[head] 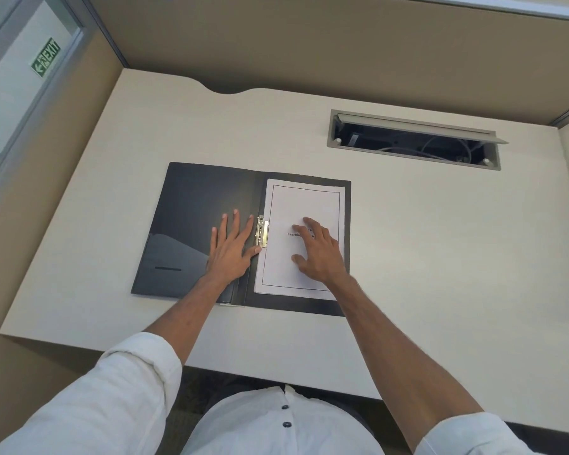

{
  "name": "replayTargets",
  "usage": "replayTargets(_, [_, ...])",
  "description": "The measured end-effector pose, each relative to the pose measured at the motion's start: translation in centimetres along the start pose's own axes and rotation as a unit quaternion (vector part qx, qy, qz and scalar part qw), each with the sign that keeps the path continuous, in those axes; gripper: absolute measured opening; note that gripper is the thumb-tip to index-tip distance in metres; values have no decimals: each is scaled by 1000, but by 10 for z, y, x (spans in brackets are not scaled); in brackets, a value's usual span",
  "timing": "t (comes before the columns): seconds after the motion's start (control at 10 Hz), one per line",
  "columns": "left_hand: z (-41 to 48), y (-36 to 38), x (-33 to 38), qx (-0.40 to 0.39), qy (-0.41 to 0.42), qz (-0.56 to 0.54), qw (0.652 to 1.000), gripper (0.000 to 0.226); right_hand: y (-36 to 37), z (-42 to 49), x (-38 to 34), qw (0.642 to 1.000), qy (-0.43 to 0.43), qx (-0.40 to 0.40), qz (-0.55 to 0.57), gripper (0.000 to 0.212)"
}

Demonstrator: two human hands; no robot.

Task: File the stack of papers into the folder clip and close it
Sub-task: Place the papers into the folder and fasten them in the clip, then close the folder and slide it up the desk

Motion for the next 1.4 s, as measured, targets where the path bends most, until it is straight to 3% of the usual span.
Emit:
replayTargets(0.5, [-10,-13,-12,-1,33,13,999,68,-2,-2,-2,1000,4,-3,-5,73])
replayTargets(0.7, [-23,-56,-49,118,-2,-10,993,62,-10,4,-37,999,10,48,19,71])
replayTargets(0.8, [-31,-80,-77,191,-61,-37,979,62,-10,9,-74,997,-31,61,29,68])
replayTargets(1.0, [-42,-104,-124,206,-169,-176,947,68,0,17,-140,994,-103,39,29,70])
replayTargets(1.2, [-46,-122,-135,228,-189,-232,927,63,11,18,-166,993,-112,4,40,73])
replayTargets(1.4, [-55,-154,-126,277,-142,-260,914,53,10,14,-170,990,-110,-8,84,75])
Point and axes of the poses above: each hand's wrist, its own z-axis towards the middle knuckle, its own y-axis out of the palm, x = y × z, the point moved 6 cm from there along z, towards the middle knuckle, and after that the axes turned 15 degrees about -z, right-handed, at the moved point
